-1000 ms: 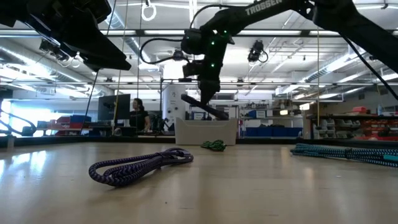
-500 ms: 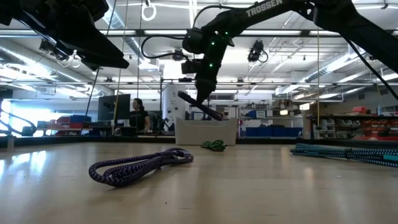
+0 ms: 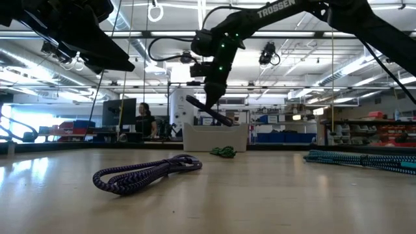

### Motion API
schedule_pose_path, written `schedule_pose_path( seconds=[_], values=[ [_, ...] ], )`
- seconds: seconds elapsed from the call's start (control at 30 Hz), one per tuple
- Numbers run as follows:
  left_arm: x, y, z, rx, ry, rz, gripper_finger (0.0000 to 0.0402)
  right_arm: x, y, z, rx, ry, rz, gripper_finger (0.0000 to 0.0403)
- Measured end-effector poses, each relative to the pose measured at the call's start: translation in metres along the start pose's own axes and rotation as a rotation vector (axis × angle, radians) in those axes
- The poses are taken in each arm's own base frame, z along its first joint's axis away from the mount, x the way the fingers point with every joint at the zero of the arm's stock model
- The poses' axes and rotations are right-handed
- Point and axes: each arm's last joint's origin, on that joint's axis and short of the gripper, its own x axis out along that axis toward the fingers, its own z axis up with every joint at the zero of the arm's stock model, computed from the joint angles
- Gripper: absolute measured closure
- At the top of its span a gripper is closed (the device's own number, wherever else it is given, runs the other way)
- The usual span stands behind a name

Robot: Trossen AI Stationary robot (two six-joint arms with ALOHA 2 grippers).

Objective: Pick and place USB-C Cables
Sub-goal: Put the top dark blue charger cable into the gray bin, then put the green charger cable into the gray bin

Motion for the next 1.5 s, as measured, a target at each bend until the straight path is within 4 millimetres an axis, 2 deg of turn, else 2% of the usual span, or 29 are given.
schedule_pose_path(
  seconds=[0.2, 0.3, 0.6, 0.77, 0.87, 0.97, 1.07, 1.13, 1.23, 1.5],
  values=[
    [0.000, 0.000, 0.000, 0.001, 0.000, 0.000, 0.0230, 0.000, 0.001, -0.004, -0.009, 0.053, -0.015, 0.0379],
    [0.000, 0.000, 0.000, 0.002, 0.001, 0.000, 0.0230, 0.000, 0.001, -0.005, -0.006, 0.063, -0.013, 0.0365],
    [0.000, 0.000, 0.000, -0.004, 0.001, 0.000, 0.0230, 0.000, 0.001, -0.007, 0.027, 0.097, -0.037, 0.0237],
    [0.000, -0.001, -0.001, -0.003, 0.007, -0.002, 0.0230, -0.010, 0.006, -0.010, 0.052, 0.159, -0.056, 0.0200],
    [0.000, -0.001, -0.001, -0.004, 0.008, -0.002, 0.0230, -0.028, 0.018, -0.008, 0.096, 0.175, -0.017, 0.0198],
    [0.000, -0.001, -0.001, -0.002, 0.008, -0.002, 0.0230, -0.045, 0.030, -0.004, 0.265, 0.148, 0.065, 0.0204],
    [0.000, -0.001, -0.001, -0.005, 0.007, -0.002, 0.0230, -0.051, 0.044, 0.003, 0.465, 0.120, 0.183, 0.0211],
    [0.000, -0.001, -0.001, -0.023, 0.008, -0.002, 0.0230, -0.053, 0.056, 0.008, 0.488, 0.117, 0.235, 0.0216],
    [-0.001, -0.002, -0.002, -0.038, 0.009, -0.011, 0.0230, -0.048, 0.072, 0.012, 0.514, 0.127, 0.253, 0.0226],
    [-0.005, -0.010, -0.003, -0.034, 0.005, -0.051, 0.0230, -0.019, 0.092, -0.002, 0.652, 0.227, 0.254, 0.0247]
  ],
)
